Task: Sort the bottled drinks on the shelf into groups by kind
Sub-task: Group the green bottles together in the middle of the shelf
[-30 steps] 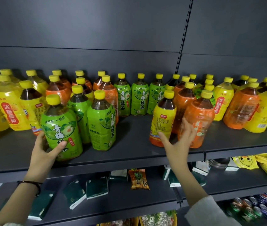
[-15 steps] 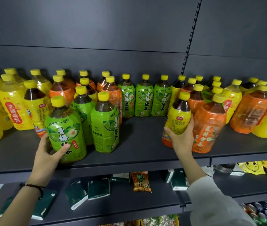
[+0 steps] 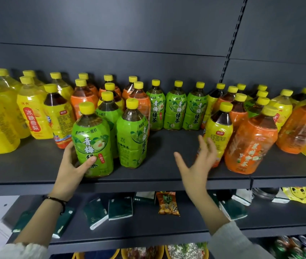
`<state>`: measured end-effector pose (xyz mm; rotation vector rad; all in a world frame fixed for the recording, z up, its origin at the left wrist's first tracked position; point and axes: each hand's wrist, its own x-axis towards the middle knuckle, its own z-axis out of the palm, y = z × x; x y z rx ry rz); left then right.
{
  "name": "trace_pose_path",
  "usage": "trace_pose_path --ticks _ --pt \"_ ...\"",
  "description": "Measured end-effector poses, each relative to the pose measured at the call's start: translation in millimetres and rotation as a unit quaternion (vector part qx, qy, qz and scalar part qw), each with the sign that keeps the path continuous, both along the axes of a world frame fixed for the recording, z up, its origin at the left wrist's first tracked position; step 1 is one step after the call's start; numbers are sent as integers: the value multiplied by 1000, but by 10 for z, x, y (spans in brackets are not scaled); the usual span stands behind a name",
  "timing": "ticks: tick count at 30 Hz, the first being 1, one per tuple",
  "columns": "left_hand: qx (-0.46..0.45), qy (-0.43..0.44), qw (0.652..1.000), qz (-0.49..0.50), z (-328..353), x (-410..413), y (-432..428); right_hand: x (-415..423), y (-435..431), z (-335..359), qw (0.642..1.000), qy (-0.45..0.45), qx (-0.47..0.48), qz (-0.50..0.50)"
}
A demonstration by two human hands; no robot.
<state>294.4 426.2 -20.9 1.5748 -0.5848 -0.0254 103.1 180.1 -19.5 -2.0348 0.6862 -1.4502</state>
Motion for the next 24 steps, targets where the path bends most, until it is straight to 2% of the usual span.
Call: trace_pose_path --ticks 2,4,6,10,12,16,18,20,24 --pt "1 11 1000 -8 -9 -15 22 234 135 115 987 36 48 146" --pt "8 23 1000 -1 2 -53 23 480 251 284 943 71 165 280" --pt "22 23 999 33 31 -96 -10 719 283 370 898 86 258 347" --pt "45 -3 998 54 93 -166 -107 887 302 375 860 114 321 379" --pt "47 -4 998 39 83 -167 -146 881 290 336 859 113 318 384" --pt "-6 11 1000 5 31 -189 -240 748 287 300 892 85 291 336" --pt "-17 8 1000 -11 21 -245 -295 614 221 204 919 20 286 270" --pt "-7 10 999 -30 41 -326 -374 458 119 111 929 -26 290 227" --pt "14 22 998 -66 26 -414 -539 359 22 87 885 72 336 315"
